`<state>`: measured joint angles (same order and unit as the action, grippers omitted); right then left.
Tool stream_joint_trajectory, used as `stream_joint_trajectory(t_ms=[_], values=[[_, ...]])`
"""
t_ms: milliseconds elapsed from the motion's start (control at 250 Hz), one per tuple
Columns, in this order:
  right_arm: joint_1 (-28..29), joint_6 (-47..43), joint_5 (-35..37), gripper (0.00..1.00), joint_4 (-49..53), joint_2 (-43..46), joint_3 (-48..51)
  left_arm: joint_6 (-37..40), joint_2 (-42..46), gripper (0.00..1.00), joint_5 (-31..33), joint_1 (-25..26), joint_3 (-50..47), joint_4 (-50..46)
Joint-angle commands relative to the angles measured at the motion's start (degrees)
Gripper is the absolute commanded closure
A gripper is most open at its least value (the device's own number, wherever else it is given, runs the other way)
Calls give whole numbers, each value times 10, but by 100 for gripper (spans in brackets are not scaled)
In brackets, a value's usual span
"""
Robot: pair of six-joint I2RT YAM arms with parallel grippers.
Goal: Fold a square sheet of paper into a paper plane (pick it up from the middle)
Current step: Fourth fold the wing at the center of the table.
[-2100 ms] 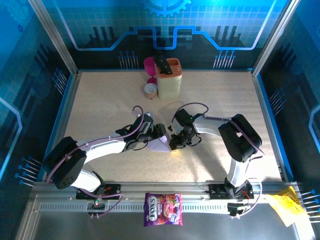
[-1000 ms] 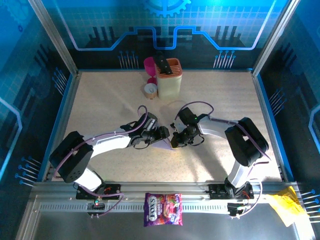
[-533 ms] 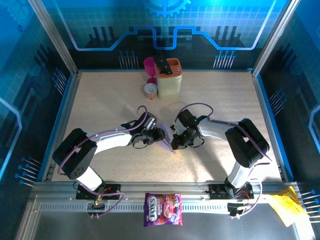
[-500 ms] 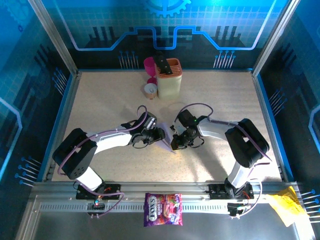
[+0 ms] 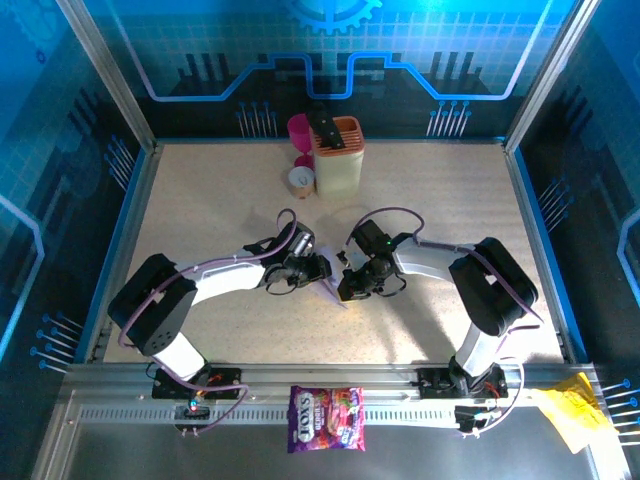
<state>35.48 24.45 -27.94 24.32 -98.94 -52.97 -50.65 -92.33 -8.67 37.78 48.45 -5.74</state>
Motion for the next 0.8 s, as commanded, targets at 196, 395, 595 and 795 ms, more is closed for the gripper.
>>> stream_joint_trajectory(t_ms=[196,395,595,795], values=[[5,11,-13,100,-21,-6,8,17,-16,77,-23,-8,1,0],[6,12,-8,100,-23,-7,9,19,-17,85,-27,-9,1,-1],[9,10,-3,100,-28,-9,10,22,-20,98,-30,-10,2,-2],[11,5,20,79,-32,20,14,21,-23,100,-35,-10,5,-5]])
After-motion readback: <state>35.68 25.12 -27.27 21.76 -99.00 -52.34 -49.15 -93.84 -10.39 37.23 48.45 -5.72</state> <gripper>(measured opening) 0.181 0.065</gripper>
